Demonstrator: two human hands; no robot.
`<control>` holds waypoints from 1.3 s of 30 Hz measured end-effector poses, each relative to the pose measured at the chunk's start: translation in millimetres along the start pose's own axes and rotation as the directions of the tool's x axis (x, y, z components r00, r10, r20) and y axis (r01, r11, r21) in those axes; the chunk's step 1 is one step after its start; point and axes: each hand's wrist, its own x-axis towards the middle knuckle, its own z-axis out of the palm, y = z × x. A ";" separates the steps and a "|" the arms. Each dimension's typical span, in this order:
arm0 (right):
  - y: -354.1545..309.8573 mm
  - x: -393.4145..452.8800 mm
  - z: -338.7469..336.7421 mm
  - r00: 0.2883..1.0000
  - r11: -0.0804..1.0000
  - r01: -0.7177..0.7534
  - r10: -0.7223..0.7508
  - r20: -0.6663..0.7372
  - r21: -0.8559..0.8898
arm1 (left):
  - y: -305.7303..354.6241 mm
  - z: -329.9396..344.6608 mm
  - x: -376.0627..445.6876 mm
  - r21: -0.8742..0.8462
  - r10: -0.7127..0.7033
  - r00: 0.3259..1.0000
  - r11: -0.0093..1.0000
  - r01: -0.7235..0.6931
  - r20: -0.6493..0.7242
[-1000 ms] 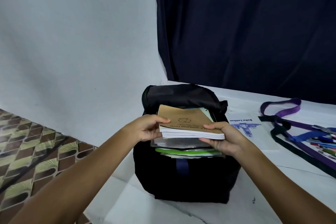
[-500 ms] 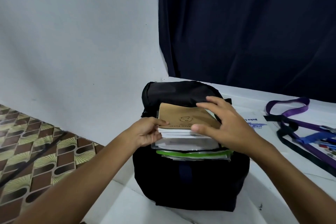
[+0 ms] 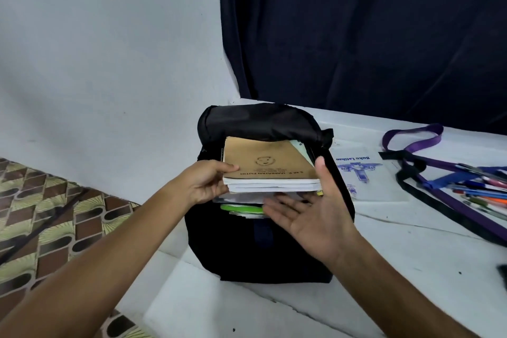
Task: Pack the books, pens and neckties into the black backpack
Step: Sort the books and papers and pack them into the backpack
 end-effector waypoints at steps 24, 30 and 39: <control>30.2 26.1 24.3 0.997 0.996 0.044 -0.039 -0.062 0.079 | 79.0 18.8 112.2 0.933 0.467 0.829 -0.317 -0.169 0.308; 24.8 39.4 25.9 0.996 0.995 0.022 -0.013 -0.091 0.097 | 99.4 18.1 119.4 0.928 0.488 0.789 -0.202 -0.314 0.373; 15.5 77.3 41.8 0.994 0.998 0.030 -0.025 -0.107 0.051 | 133.6 37.9 108.5 0.880 0.510 0.717 -0.274 -0.388 0.475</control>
